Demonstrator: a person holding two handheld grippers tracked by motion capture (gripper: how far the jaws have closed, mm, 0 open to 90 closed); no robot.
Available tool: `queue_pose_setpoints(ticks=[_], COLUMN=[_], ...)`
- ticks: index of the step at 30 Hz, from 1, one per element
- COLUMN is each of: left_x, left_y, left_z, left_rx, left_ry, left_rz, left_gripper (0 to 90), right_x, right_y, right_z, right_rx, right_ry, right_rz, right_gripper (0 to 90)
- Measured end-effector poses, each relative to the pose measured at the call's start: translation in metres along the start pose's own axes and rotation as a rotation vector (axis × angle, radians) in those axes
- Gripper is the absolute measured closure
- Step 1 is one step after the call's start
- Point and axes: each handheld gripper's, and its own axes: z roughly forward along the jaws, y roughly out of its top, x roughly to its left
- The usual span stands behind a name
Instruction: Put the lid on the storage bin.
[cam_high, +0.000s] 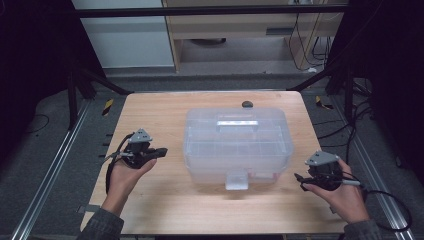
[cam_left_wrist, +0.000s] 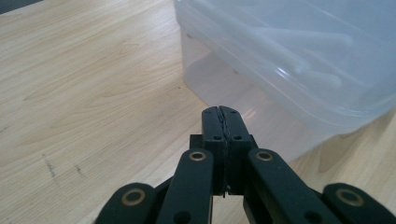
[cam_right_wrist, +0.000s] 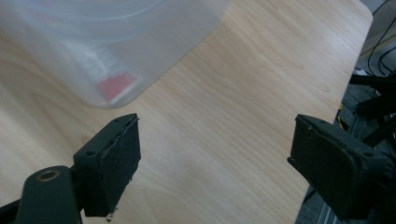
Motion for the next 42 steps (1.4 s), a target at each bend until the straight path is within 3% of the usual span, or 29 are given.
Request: queue_pose_setpoints(ticks=[6, 12, 21, 27, 32, 36, 37, 38, 42], left_x=[0.012, 0.028, 0.042, 0.047, 0.057, 0.068, 0.068, 0.071, 0.080], left_y=[0.005, 0.010, 0.006, 0.004, -0.002, -0.006, -0.006, -0.007, -0.013], left_z=[0.007, 0.021, 0.039, 0.051, 0.059, 0.067, 0.067, 0.070, 0.081], left_rx=[0.023, 0.050, 0.077, 0.105, 0.102, 0.078, 0.078, 0.078, 0.083], left_ry=[0.046, 0.062, 0.096, 0.135, 0.167, 0.266, 0.266, 0.292, 0.319], left_rz=[0.016, 0.013, 0.006, 0.032, 0.001, -0.059, -0.059, -0.076, -0.122], left_gripper=[89.8, 89.7, 89.7, 89.8, 87.8, 41.6, 36.4, 30.2, 20.8], right_x=[-0.026, -0.047, -0.067, -0.080, -0.088, -0.093, -0.093, -0.094, -0.099], right_y=[0.013, 0.030, 0.045, 0.047, 0.049, 0.052, 0.052, 0.051, 0.051], right_z=[0.006, 0.021, 0.050, 0.071, 0.087, 0.099, 0.099, 0.105, 0.114], right_rx=[0.004, 0.006, 0.018, 0.040, 0.051, 0.057, 0.057, 0.055, 0.056], right_ry=[-0.016, -0.027, -0.031, -0.041, -0.042, -0.048, -0.048, -0.054, -0.060], right_rz=[0.071, 0.122, 0.163, 0.202, 0.239, 0.267, 0.267, 0.276, 0.313], right_gripper=[17.2, 18.3, 20.9, 23.1, 21.9, 18.2, 18.2, 18.1, 17.9])
